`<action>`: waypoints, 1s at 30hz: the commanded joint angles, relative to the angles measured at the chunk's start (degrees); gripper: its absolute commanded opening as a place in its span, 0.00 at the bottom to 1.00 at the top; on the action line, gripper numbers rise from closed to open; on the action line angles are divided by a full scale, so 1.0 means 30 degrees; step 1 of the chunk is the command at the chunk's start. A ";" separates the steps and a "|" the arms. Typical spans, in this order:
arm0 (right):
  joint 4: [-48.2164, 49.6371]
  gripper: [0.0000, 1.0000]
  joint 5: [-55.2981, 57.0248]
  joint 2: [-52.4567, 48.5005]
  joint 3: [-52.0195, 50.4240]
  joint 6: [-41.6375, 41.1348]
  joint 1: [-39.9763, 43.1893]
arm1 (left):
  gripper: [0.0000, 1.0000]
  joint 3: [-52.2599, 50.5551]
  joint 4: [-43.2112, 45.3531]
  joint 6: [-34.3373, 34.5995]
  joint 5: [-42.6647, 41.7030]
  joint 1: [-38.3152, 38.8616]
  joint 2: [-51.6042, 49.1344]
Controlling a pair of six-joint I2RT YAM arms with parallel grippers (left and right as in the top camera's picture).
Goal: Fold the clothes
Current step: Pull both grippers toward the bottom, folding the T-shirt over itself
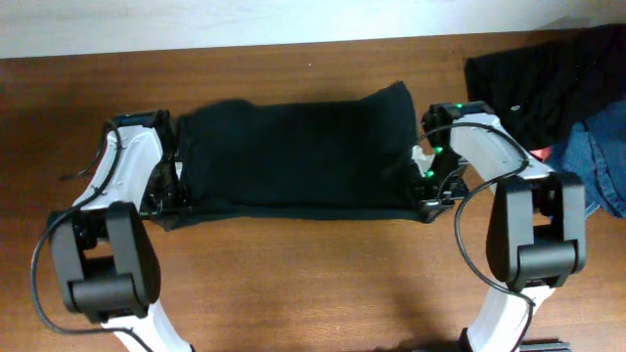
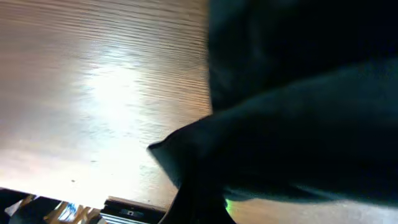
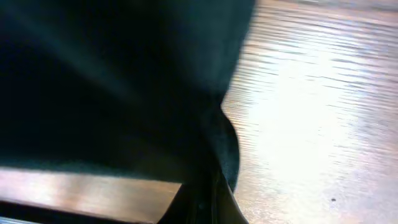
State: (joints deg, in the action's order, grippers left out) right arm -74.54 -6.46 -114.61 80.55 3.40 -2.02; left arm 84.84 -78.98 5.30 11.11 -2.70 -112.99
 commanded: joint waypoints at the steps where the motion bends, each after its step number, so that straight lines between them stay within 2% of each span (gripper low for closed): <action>1: 0.0000 0.04 0.0160 -0.0058 -0.0080 -0.0525 0.0437 | 0.00 -0.0138 0.0015 0.1013 0.1093 -0.0146 0.1304; 8: 0.0007 0.04 0.0233 -0.0058 -0.0087 -0.0517 0.0415 | 0.00 -0.0488 -0.0015 0.1013 0.0350 -0.0146 0.1341; 19: -0.0117 0.04 0.0240 -0.0058 -0.0102 -0.0517 0.0415 | 0.00 -0.3045 0.1348 0.1013 -0.0270 -0.0146 0.1341; 29: 0.0109 0.04 0.0386 -0.0066 -0.0102 -0.0510 0.0430 | 0.00 -0.3155 0.1399 0.1013 -0.0335 -0.0146 0.1341; 30: 0.0146 0.07 0.0386 -0.0066 -0.0102 -0.0510 0.0430 | 0.01 -0.3184 0.1384 0.1013 -0.0430 -0.0146 0.1341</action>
State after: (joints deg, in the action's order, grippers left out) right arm -74.41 -6.63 -114.61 80.55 2.15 -0.93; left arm 75.83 -74.83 7.40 10.28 -2.70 -110.04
